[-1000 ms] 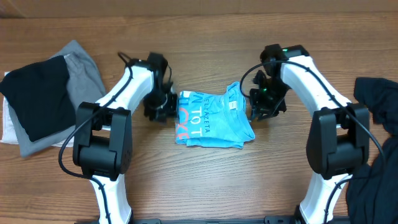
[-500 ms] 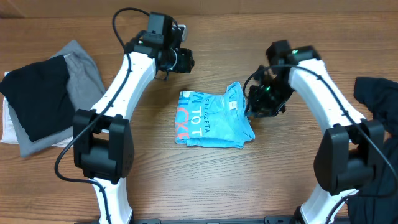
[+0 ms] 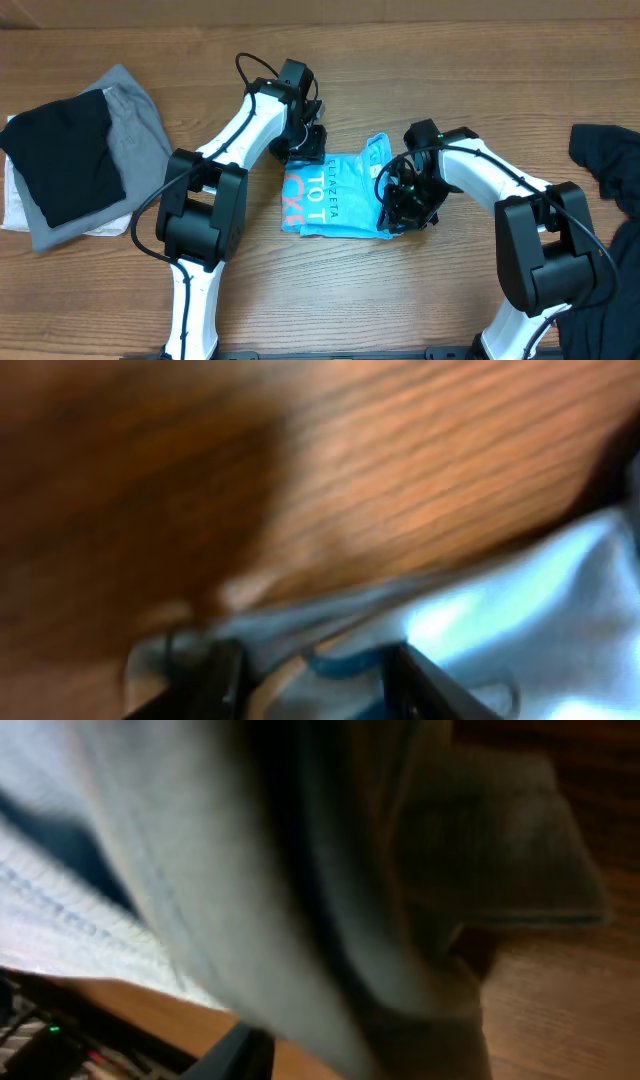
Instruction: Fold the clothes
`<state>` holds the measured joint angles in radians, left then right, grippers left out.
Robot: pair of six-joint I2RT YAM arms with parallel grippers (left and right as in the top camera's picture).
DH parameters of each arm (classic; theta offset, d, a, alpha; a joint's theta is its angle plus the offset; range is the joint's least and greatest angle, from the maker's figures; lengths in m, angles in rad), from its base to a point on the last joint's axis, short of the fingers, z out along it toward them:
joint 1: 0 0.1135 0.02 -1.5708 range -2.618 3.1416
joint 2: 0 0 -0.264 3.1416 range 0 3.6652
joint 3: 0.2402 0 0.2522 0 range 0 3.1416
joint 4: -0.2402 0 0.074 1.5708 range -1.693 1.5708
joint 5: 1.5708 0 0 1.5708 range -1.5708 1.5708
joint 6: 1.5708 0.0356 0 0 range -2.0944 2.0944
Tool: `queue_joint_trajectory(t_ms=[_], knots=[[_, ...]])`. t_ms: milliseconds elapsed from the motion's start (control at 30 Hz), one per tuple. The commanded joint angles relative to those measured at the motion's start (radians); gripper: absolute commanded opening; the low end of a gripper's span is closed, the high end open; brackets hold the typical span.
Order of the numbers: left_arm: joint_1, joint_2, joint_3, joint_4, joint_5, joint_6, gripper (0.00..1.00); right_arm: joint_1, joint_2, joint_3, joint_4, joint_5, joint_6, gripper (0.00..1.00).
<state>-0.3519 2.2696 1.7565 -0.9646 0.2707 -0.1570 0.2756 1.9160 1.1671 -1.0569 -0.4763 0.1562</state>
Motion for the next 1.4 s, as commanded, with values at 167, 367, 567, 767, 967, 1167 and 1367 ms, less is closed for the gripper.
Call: queue_joint_trajectory(t_ms=[167,367,567,767,967,1167,1367], knots=[[0.007,0.07,-0.016,-0.332,-0.173,-0.081,0.46,-0.023,-0.006,-0.019,0.103,0.275,0.008,0.36],[0.007,0.07,-0.016,-0.467,-0.096,-0.172,0.58,-0.089,-0.006,0.015,0.242,0.326,-0.069,0.4],[0.027,0.035,-0.004,-0.454,-0.014,-0.174,0.52,-0.103,-0.007,0.13,0.122,0.327,-0.166,0.41],[0.072,-0.113,0.008,-0.288,0.024,-0.179,0.7,-0.103,-0.021,0.273,-0.061,0.365,-0.163,0.47],[0.077,-0.152,0.007,-0.072,0.2,0.03,1.0,-0.103,-0.052,0.393,-0.158,0.364,-0.137,0.53],[0.061,-0.091,0.006,-0.017,0.285,0.121,1.0,-0.103,-0.061,0.431,-0.217,0.363,-0.133,0.54],[0.013,0.013,0.006,-0.005,0.307,0.163,1.0,-0.103,-0.061,0.431,-0.242,0.364,-0.13,0.54]])
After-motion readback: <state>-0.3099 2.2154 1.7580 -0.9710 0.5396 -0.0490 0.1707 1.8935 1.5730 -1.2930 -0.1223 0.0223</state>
